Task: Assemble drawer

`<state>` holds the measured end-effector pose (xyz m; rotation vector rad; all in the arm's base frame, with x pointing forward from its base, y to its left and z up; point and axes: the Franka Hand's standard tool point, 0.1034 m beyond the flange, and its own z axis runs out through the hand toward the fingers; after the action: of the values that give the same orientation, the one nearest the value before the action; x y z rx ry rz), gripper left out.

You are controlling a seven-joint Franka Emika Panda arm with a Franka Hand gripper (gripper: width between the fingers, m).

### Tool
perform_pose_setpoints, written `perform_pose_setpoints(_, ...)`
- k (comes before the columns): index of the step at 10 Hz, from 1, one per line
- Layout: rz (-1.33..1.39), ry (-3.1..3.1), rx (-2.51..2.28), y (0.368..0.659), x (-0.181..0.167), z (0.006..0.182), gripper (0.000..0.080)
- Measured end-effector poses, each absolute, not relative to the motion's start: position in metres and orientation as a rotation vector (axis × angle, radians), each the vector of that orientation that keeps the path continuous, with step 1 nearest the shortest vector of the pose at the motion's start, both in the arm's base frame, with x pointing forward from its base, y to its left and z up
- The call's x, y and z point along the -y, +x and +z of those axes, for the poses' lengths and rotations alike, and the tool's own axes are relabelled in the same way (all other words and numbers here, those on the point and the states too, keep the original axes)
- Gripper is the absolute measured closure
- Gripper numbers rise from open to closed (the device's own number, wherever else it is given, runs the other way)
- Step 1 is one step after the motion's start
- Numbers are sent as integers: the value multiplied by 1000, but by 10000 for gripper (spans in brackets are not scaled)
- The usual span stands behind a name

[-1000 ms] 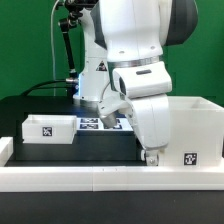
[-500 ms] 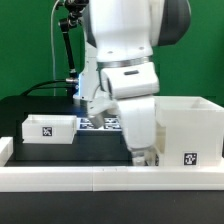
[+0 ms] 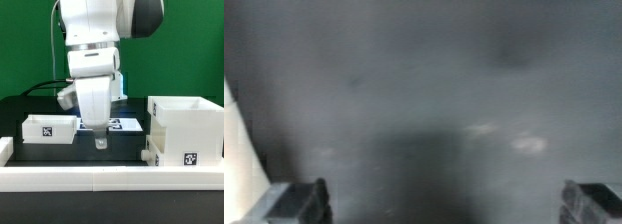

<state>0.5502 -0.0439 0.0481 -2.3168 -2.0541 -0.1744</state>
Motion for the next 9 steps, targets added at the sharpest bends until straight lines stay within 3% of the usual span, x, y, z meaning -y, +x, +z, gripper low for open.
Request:
perform_pose_setpoints(2,-165,-2348,2039,529,57,56,150)
perform_pose_setpoints(9,-132,-2585,1678,528,57,57,150)
